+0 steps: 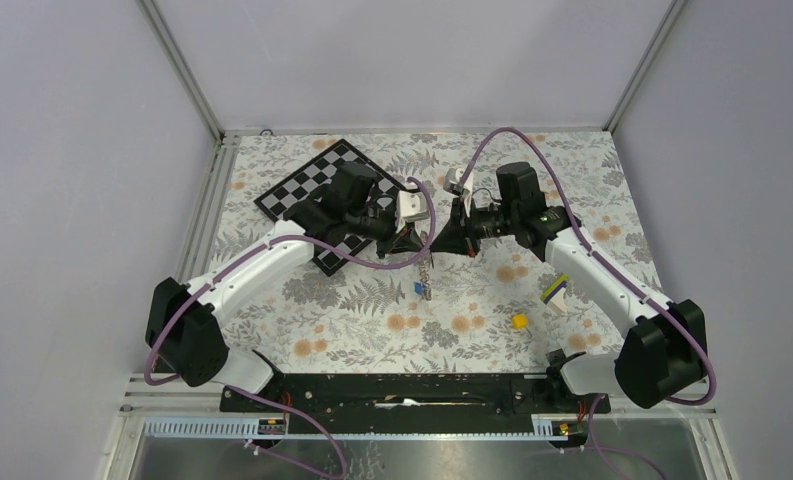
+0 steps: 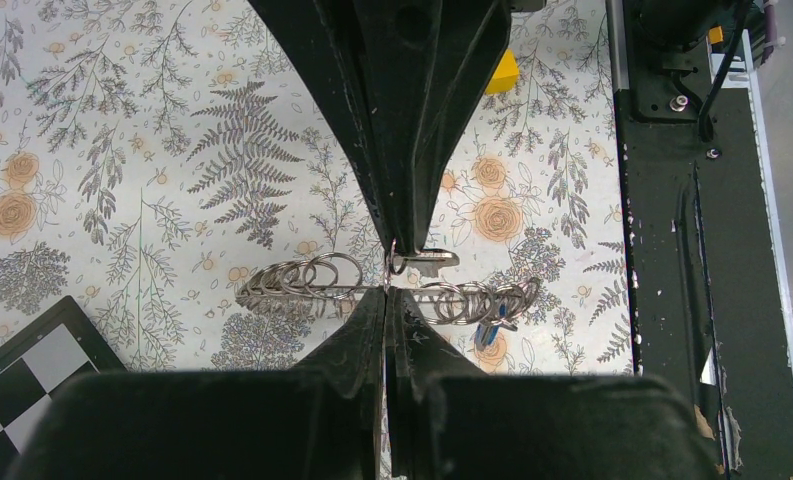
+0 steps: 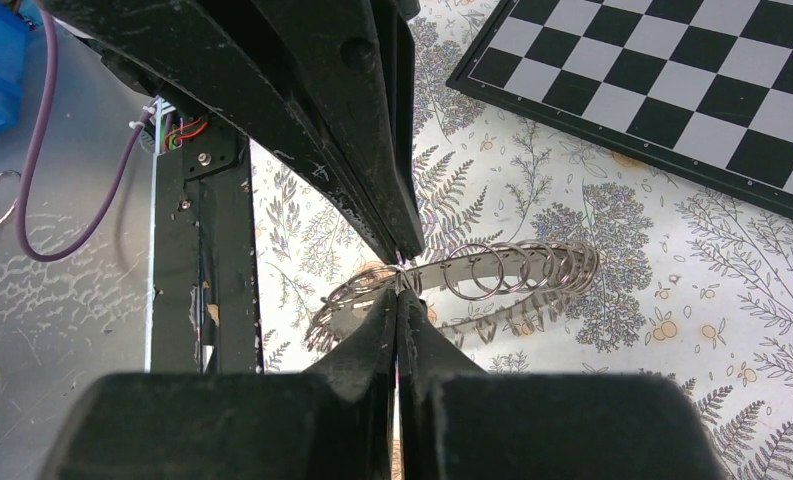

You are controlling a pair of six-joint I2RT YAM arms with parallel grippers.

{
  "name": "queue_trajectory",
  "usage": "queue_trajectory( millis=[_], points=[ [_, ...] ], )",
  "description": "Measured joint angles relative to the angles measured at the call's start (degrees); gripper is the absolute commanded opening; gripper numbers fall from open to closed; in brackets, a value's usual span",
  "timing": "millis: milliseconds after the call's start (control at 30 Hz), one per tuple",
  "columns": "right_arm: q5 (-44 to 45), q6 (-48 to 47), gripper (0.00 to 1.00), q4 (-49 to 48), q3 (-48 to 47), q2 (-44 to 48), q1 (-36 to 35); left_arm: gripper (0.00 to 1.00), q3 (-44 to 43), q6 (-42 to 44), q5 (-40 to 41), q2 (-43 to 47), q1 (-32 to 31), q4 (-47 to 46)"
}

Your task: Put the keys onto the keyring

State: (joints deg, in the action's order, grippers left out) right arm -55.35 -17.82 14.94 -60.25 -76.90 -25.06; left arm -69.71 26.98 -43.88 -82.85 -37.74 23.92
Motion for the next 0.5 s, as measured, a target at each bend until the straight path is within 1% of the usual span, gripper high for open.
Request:
queue_trajectory(
  millis=[500],
  points=[
    [0.37, -0.22, 0.0, 0.59, 0.0, -0.92, 0.09, 0.0, 0.0, 0.0, 0.04, 0.0, 0.0, 0.17]
  ],
)
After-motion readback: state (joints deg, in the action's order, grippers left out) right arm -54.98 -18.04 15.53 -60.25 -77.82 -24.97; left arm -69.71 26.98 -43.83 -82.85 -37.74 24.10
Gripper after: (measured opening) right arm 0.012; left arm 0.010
